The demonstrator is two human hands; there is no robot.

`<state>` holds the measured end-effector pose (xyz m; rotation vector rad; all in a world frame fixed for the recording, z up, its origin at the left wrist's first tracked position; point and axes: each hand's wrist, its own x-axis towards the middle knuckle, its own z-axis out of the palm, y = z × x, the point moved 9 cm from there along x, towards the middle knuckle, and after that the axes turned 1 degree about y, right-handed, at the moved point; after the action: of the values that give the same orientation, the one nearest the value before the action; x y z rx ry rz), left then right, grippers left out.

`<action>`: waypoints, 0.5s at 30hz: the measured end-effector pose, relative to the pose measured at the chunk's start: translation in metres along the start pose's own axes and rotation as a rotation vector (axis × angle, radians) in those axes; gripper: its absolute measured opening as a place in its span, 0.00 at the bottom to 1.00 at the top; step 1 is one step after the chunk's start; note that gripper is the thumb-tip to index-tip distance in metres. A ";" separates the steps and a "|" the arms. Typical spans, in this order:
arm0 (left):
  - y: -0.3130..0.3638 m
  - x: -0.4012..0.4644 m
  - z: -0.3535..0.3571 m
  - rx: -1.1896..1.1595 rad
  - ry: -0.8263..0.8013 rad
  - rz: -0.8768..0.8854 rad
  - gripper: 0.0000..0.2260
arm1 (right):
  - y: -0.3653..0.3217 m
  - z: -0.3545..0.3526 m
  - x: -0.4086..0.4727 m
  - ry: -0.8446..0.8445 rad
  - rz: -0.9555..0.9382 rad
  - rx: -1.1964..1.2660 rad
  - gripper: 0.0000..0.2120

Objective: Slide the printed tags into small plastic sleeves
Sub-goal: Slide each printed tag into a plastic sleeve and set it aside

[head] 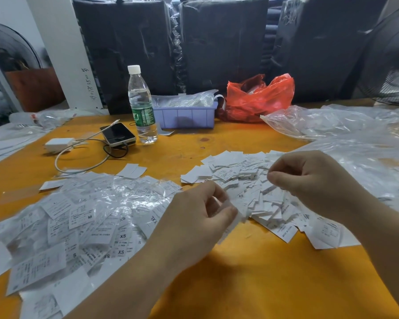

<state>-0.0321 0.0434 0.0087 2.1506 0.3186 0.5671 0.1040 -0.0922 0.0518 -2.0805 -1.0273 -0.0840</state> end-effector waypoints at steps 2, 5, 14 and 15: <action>-0.001 0.001 0.001 0.047 0.002 -0.001 0.04 | 0.006 0.006 0.000 -0.031 0.027 -0.065 0.06; -0.010 0.003 -0.004 0.205 0.046 -0.058 0.04 | 0.005 0.002 0.001 0.052 -0.016 -0.181 0.05; -0.010 0.006 -0.002 0.531 0.029 -0.011 0.10 | 0.062 -0.011 0.005 -0.030 0.366 -0.446 0.09; -0.009 0.005 0.007 0.536 -0.012 0.009 0.13 | 0.065 -0.004 0.004 -0.072 0.390 -0.429 0.10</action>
<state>-0.0242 0.0464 -0.0010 2.6684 0.4980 0.5129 0.1528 -0.1155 0.0149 -2.6572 -0.6649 -0.0326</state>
